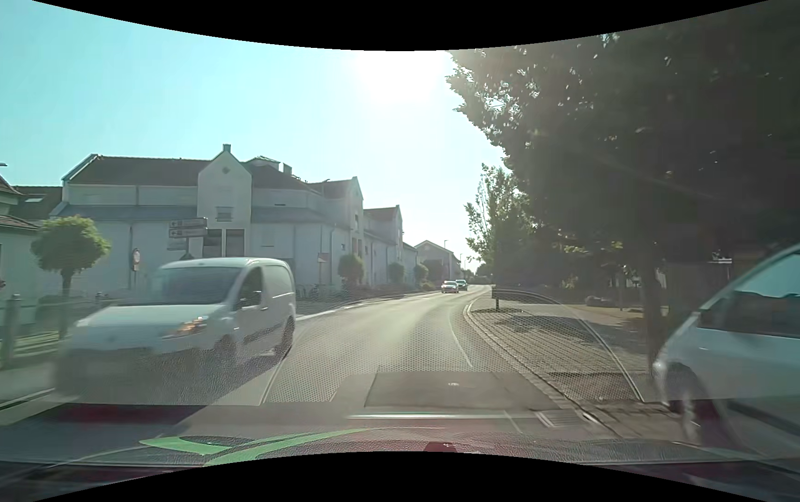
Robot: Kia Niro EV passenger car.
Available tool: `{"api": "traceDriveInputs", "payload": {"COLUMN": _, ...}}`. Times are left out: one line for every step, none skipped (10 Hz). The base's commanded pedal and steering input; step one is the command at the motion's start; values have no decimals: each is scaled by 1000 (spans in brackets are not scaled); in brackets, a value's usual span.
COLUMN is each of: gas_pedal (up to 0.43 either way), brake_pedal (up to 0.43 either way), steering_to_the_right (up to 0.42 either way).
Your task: Follow the waypoints while adhering to traffic rules and regulations
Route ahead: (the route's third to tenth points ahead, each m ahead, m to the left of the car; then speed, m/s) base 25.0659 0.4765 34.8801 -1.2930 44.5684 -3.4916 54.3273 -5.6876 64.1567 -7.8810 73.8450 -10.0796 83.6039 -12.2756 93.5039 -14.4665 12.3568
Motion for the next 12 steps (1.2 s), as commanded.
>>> {"api": "traceDriveInputs", "payload": {"gas_pedal": 59, "brake_pedal": 0, "steering_to_the_right": 22}}
{"api": "traceDriveInputs", "payload": {"gas_pedal": 59, "brake_pedal": 0, "steering_to_the_right": 23}}
{"api": "traceDriveInputs", "payload": {"gas_pedal": 59, "brake_pedal": 0, "steering_to_the_right": 24}}
{"api": "traceDriveInputs", "payload": {"gas_pedal": 59, "brake_pedal": 0, "steering_to_the_right": 28}}
{"api": "traceDriveInputs", "payload": {"gas_pedal": 59, "brake_pedal": 0, "steering_to_the_right": 36}}
{"api": "traceDriveInputs", "payload": {"gas_pedal": 59, "brake_pedal": 0, "steering_to_the_right": 37}}
{"api": "traceDriveInputs", "payload": {"gas_pedal": 59, "brake_pedal": 0, "steering_to_the_right": 36}}
{"api": "traceDriveInputs", "payload": {"gas_pedal": 59, "brake_pedal": 0, "steering_to_the_right": 36}}
{"api": "traceDriveInputs", "payload": {"gas_pedal": 59, "brake_pedal": 0, "steering_to_the_right": 34}}
{"api": "traceDriveInputs", "payload": {"gas_pedal": 59, "brake_pedal": 0, "steering_to_the_right": 34}}
{"api": "traceDriveInputs", "payload": {"gas_pedal": 59, "brake_pedal": 0, "steering_to_the_right": 34}}
{"api": "traceDriveInputs", "payload": {"gas_pedal": 59, "brake_pedal": 0, "steering_to_the_right": 34}}
